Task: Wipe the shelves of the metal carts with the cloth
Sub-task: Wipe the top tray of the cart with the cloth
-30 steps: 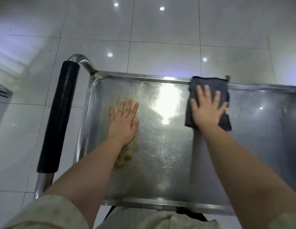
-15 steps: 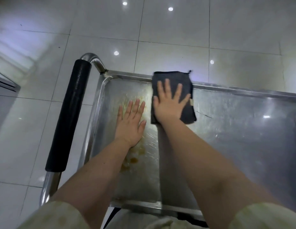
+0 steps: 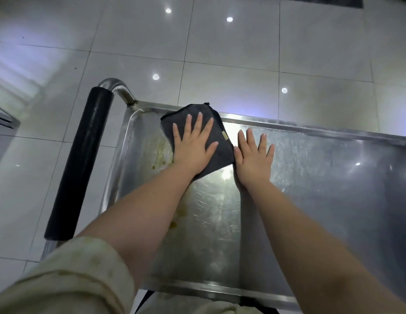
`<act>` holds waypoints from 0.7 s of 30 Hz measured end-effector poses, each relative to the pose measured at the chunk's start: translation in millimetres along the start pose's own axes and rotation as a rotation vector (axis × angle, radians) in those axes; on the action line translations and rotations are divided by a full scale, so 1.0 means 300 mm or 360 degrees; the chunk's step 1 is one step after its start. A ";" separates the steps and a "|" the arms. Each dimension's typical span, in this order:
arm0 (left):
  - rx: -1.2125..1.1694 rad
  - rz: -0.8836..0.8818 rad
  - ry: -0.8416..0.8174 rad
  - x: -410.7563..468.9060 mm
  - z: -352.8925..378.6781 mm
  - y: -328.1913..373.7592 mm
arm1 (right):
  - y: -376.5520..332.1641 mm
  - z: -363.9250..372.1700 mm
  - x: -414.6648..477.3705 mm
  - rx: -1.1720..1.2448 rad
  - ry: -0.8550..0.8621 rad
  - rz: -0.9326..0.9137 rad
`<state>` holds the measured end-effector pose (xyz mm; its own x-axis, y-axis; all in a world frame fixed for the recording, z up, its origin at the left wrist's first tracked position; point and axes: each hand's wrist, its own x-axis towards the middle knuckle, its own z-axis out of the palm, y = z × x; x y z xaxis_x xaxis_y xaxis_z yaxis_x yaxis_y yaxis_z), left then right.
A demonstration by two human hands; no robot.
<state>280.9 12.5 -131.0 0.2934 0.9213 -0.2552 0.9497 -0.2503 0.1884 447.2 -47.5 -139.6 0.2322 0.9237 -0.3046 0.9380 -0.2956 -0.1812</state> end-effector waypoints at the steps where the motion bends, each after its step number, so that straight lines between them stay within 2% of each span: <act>1: 0.0063 -0.0064 -0.0026 0.020 0.014 0.030 | -0.002 0.005 -0.002 -0.0010 0.0023 -0.0009; 4: 0.0179 -0.0176 0.0007 0.022 0.051 0.069 | 0.004 0.014 -0.007 0.0004 0.0075 -0.0024; 8: 0.0106 -0.0200 0.0038 -0.039 0.051 0.027 | 0.005 0.027 -0.008 0.0059 0.0108 -0.0044; 11: 0.0084 -0.0284 0.0043 -0.186 0.081 -0.012 | -0.003 0.037 -0.002 0.0042 0.0143 -0.0019; 16: 0.0118 -0.0253 -0.0038 -0.416 0.147 -0.010 | -0.008 0.048 0.001 -0.0044 0.0100 -0.0004; 21: 0.0112 -0.0195 -0.0037 -0.218 0.084 -0.015 | 0.016 0.050 -0.013 -0.0079 0.0077 -0.0088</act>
<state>260.2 -54.0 -139.0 0.1766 0.9393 -0.2940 0.9836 -0.1575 0.0876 447.1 -56.1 -153.3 0.1911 0.9494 -0.2494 0.9610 -0.2327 -0.1497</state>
